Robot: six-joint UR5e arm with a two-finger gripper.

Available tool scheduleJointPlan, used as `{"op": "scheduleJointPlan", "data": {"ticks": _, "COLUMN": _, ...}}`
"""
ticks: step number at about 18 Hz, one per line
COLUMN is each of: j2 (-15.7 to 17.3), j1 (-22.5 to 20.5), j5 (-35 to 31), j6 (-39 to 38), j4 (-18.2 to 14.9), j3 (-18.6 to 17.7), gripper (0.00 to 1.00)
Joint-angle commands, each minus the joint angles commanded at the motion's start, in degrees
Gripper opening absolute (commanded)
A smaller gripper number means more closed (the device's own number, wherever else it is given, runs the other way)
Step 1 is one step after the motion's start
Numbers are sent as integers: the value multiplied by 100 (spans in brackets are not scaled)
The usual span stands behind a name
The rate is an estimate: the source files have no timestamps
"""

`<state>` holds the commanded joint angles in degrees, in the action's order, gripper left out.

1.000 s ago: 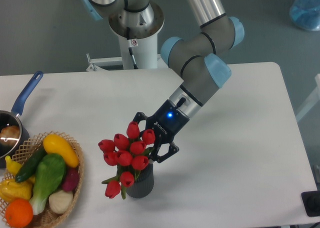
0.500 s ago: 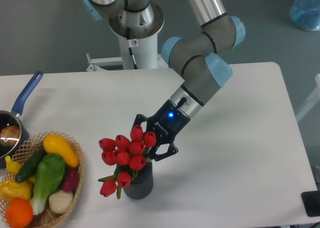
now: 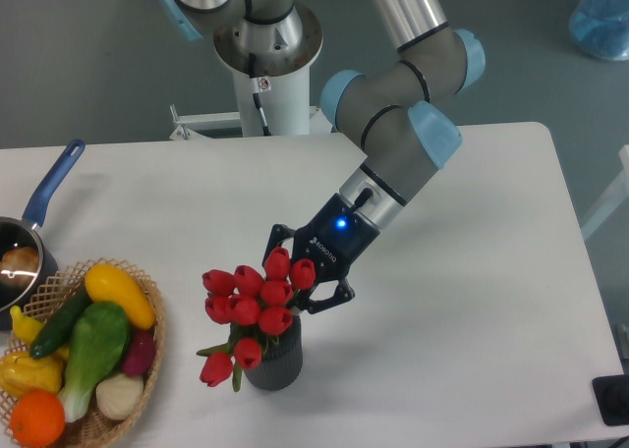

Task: Pick up the flowers from the vase
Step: 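Lift the gripped tulips upward, drawing stems out of the vase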

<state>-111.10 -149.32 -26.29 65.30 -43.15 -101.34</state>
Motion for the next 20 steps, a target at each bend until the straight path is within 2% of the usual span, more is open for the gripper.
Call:
{"op": "scheduleJointPlan", "data": {"ticks": 17, "j2": 106, "j1": -123, "j5": 563, "j6": -114, "j4": 0, "j3": 290, "gripper": 38}}
{"op": "scheduleJointPlan", "data": {"ticks": 20, "j2": 220, "j1": -106, "j5": 563, "j6": -185, "j4": -9, "j3": 342, "gripper": 38}}
